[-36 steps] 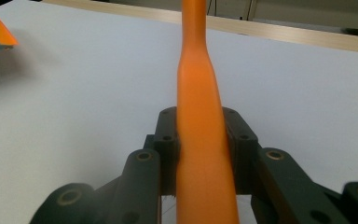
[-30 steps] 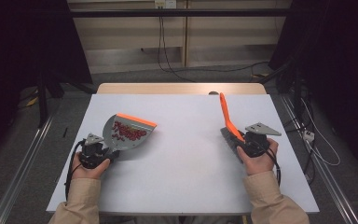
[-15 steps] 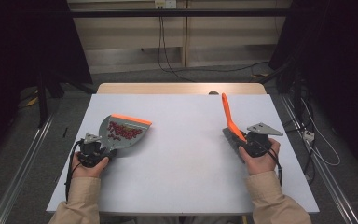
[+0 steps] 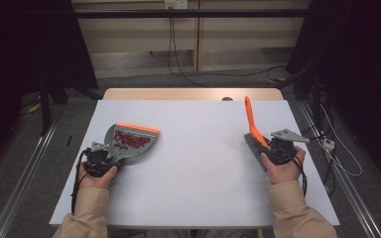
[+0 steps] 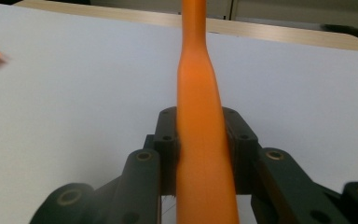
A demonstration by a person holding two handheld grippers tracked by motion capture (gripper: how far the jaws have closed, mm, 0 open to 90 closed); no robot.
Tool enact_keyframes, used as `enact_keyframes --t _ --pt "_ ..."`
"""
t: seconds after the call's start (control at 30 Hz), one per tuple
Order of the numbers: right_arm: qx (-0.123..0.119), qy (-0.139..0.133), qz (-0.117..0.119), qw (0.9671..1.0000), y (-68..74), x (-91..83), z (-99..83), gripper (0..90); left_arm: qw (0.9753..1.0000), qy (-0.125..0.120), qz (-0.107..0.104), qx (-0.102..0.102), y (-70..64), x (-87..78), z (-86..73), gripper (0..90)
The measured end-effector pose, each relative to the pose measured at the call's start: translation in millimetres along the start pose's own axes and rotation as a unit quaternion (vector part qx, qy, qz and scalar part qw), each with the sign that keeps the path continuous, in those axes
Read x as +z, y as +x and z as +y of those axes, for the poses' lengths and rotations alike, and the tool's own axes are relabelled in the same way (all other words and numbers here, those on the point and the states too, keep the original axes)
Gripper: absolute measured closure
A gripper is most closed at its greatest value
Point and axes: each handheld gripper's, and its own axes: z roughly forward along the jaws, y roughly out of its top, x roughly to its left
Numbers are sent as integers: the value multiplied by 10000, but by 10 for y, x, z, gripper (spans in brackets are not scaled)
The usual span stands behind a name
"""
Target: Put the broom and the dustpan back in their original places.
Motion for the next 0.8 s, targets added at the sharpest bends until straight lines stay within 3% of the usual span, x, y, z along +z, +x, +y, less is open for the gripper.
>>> enact_keyframes --t 0.37,0.8 --pt "-14 112 -353 9993 -196 3 -50 712 9998 -52 -215 27 -95 -14 -27 555" --pt "-158 196 -776 9967 -262 33 -96 712 9986 -60 -523 44 -198 13 -53 462"
